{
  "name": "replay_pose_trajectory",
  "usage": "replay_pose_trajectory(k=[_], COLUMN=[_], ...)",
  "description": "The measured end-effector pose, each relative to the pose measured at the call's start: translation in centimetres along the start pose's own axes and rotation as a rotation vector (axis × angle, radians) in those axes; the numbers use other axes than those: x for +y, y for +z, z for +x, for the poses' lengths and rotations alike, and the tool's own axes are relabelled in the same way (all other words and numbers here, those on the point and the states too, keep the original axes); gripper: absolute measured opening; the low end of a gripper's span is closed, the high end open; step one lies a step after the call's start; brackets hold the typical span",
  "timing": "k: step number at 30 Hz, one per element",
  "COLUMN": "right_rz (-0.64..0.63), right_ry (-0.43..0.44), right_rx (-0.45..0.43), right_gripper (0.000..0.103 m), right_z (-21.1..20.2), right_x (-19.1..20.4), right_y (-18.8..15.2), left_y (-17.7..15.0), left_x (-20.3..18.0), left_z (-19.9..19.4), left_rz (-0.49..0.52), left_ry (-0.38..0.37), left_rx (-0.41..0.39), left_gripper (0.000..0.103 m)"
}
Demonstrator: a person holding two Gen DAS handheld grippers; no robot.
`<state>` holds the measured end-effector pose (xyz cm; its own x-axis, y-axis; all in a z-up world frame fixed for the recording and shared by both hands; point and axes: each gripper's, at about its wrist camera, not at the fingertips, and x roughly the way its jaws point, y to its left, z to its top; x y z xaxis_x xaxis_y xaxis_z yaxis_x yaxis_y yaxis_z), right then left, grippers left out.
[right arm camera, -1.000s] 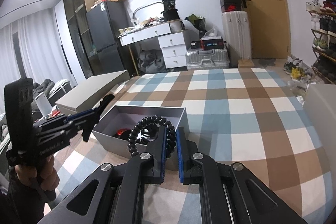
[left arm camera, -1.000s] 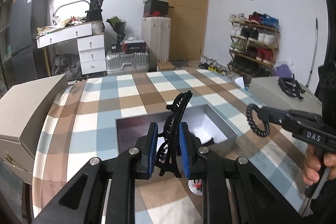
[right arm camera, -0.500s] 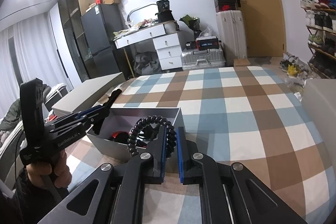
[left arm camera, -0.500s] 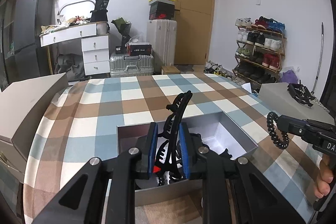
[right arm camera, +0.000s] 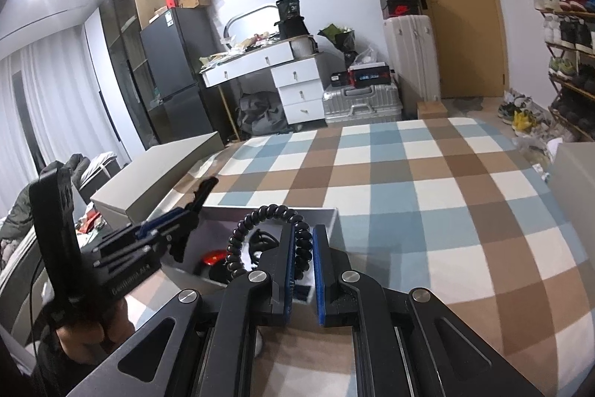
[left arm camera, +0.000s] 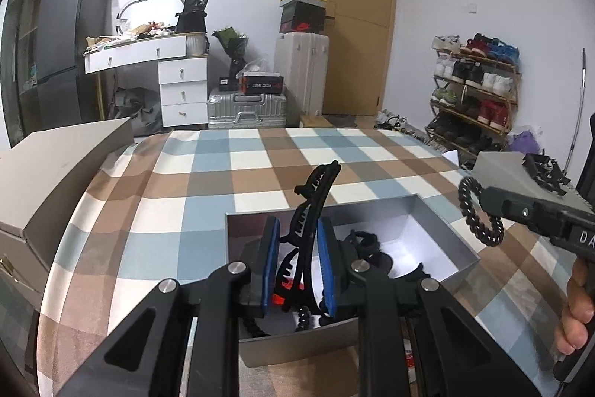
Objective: Organize jewelry
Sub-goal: 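Carry the bracelet in the right tool and the claw clip in the left tool into the box, then open the right tool then the left tool to release bracelet and clip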
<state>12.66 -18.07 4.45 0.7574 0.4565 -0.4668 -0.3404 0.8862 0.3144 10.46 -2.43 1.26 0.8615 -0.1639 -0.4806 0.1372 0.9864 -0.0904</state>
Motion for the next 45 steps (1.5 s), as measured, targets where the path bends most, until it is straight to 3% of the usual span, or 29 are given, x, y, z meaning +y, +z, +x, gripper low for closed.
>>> replay_pose_trajectory(k=[13, 45], right_rz=[0.026, 0.04], right_ry=[0.006, -0.008], right_rx=[0.047, 0.075], right_gripper=[0.009, 0.009], right_z=[3.0, 4.3], right_x=[1.1, 1.1], right_y=[-0.3, -0.6], left_y=[-0.3, -0.2], left_x=[0.1, -0.3], left_z=[0.0, 0.1], left_rz=[0.0, 0.02], left_ry=[0.025, 0.028], left_rx=[0.005, 0.0], left_gripper=[0.015, 0.015])
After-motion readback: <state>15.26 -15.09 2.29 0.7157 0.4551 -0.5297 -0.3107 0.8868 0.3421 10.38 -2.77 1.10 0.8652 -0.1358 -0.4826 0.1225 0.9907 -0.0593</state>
